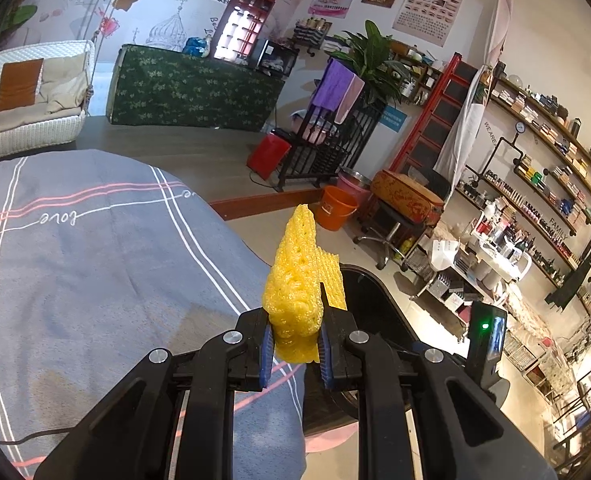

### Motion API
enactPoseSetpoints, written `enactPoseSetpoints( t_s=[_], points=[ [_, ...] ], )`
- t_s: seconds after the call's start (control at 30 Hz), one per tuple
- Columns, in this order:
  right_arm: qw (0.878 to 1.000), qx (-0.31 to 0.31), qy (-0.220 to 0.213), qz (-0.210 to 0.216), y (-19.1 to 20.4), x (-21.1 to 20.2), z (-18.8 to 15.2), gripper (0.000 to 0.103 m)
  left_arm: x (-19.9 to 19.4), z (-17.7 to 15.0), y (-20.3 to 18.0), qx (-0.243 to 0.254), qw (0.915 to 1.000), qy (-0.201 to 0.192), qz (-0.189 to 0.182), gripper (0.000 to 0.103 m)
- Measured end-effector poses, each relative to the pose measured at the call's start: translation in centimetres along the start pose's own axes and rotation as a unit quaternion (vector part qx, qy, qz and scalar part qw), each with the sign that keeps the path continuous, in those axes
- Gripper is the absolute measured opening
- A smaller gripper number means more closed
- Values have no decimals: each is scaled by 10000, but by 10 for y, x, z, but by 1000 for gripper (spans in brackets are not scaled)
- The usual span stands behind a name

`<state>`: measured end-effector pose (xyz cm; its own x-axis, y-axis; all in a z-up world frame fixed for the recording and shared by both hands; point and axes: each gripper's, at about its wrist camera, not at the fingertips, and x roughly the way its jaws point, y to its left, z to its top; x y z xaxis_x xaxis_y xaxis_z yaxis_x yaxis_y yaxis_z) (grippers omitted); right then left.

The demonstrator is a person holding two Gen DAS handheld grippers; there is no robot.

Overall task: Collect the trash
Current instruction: 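Drop the white paper into the bin with the right tool while the left tool holds the net, then lower the yellow foam net into the bin with the left tool and open it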

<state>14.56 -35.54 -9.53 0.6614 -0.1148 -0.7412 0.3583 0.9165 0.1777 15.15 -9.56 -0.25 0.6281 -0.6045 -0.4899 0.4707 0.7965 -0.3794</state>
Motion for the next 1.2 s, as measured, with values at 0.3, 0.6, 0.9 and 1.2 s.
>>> enactPoseSetpoints(
  t_s=[0.3,0.6,0.9,1.2],
  points=[
    [9997,187,-137,65,-1,-18,0,78,23,-6,-12,103,9990,314,-299,18],
    [9987,346,-382,47,-20,-46,5,79,66,-13,-32,155,9931,869,-777,18],
    [9956,657,-645,-172,-47,-63,5,80,115,-30,-68,675,9831,1480,-835,18],
    [9929,928,-695,-270,-68,-65,5,84,136,-44,-75,947,9756,1824,-778,20]
  ],
)
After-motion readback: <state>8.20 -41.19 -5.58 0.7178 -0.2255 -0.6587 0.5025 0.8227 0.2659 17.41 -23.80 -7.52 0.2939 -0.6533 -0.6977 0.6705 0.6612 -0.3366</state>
